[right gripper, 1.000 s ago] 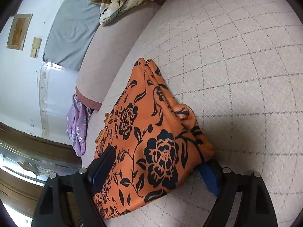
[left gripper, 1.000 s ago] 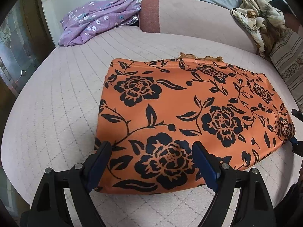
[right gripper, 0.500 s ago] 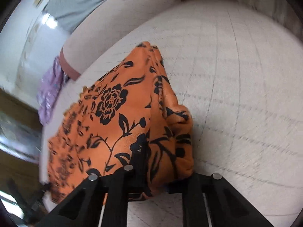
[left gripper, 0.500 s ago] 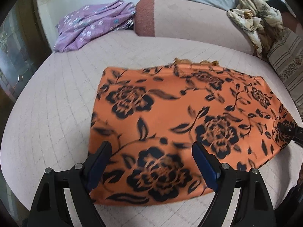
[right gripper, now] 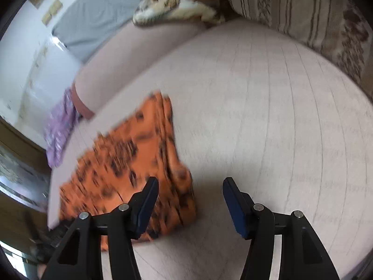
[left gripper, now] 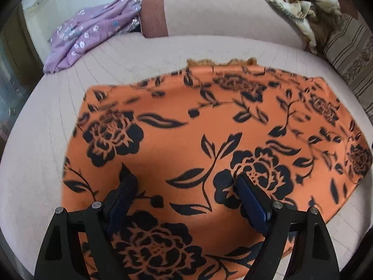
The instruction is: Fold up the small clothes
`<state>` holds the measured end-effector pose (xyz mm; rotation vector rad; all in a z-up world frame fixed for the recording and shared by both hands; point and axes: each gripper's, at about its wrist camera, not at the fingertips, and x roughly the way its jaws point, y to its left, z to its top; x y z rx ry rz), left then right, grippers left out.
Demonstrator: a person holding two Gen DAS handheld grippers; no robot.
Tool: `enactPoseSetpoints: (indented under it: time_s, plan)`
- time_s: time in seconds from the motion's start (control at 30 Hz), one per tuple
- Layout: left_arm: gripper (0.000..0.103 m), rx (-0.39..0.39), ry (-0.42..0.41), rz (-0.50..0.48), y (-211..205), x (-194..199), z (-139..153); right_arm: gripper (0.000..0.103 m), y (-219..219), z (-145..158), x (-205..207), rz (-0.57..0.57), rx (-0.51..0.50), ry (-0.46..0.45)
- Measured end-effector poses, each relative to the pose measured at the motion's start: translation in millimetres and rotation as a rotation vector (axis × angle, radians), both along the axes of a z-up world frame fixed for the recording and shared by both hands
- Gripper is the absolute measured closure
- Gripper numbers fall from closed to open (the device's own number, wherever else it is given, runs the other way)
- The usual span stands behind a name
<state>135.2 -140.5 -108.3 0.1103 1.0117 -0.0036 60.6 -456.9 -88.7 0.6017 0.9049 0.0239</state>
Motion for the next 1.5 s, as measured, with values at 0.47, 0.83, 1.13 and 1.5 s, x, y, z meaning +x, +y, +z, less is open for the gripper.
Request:
enactPoseSetpoints:
  time_s: [0.47, 0.83, 1.13, 1.5]
  plan:
    - [0.004, -0.01, -0.006, -0.013, 6, 3, -4, 0.083, 60, -21, 159, 0.207, -0.291, 0.133]
    - [0.005, -0.042, 0.016, 0.003, 15, -3, 10, 0.029, 90, 41, 96, 0.168, -0.164, -0.063]
    - [0.066, -0.246, 0.102, 0.259, 134, -75, -3, 0.029, 139, -14, 26, 0.3, 0.069, 0.041]
    - [0.027, -0.26, -0.01, 0.236, 142, -55, 48, 0.029, 128, -33, 20, 0.28, 0.12, 0.045]
